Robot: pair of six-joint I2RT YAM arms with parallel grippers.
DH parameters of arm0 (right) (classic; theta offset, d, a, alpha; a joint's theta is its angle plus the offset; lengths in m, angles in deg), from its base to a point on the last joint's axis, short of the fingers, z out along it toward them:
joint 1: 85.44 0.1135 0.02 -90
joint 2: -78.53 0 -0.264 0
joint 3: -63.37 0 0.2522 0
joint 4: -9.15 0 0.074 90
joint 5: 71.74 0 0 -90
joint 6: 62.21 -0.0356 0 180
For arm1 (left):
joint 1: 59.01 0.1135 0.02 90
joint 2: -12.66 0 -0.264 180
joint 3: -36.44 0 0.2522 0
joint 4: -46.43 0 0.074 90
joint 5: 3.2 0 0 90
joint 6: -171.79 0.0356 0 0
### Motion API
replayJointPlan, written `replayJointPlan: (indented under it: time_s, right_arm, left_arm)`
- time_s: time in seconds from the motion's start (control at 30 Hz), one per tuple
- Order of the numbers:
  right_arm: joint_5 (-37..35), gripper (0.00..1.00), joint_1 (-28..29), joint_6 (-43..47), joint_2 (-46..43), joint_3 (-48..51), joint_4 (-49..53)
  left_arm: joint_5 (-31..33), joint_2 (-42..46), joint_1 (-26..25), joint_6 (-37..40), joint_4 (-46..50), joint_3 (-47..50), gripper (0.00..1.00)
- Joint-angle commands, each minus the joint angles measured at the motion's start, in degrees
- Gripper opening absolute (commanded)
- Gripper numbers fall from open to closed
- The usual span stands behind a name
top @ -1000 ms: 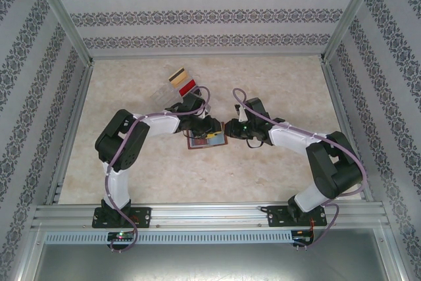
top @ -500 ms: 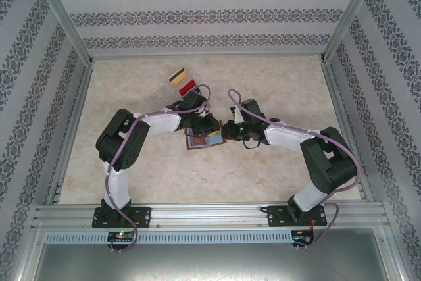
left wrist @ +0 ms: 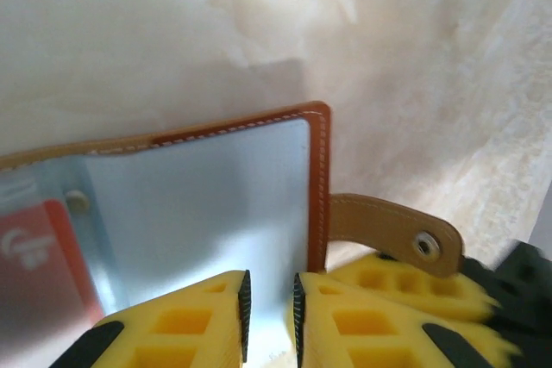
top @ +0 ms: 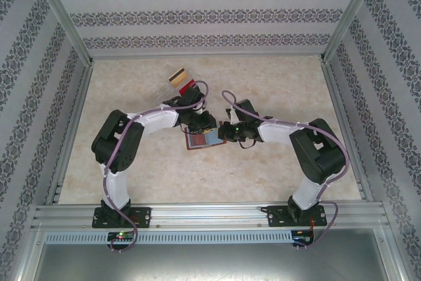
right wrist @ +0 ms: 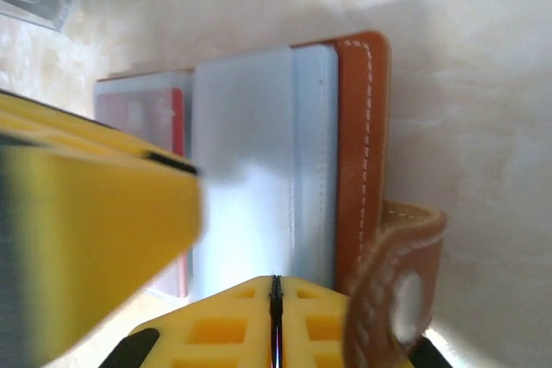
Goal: Take the credit cards out of the card holder
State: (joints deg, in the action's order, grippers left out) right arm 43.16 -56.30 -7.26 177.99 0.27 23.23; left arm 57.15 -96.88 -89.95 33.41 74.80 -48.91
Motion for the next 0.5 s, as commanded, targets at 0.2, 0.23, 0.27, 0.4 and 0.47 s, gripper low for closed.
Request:
replayJointPlan:
  time_s: [0.2,0.23,0.27,0.4,0.47]
  right_arm:
    - [-1.3,0.12,0.5,-0.4,2.6,-1.2,1.4]
    - [-1.5,0.12,0.5,-0.4,2.7,-1.3,1.5]
    - [-1.6,0.13,0.4,-0.3,2.9,-1.4,1.6]
    - [-2.0,0.13,0.5,-0.3,3.2,-1.5,1.9]
    - [-2.0,0.13,0.5,-0.2,3.5,-1.5,2.1]
  left_arm:
    - [9.2,11.6,3.3,2.1,8.4,7.8,0.33]
    - [9.3,12.1,3.5,2.0,8.4,8.7,0.34]
    - [9.3,12.2,3.7,1.9,8.3,9.4,0.36]
    - [8.2,11.3,3.7,1.5,7.4,10.7,0.39]
    - [8.0,10.6,3.7,1.4,7.3,10.8,0.40]
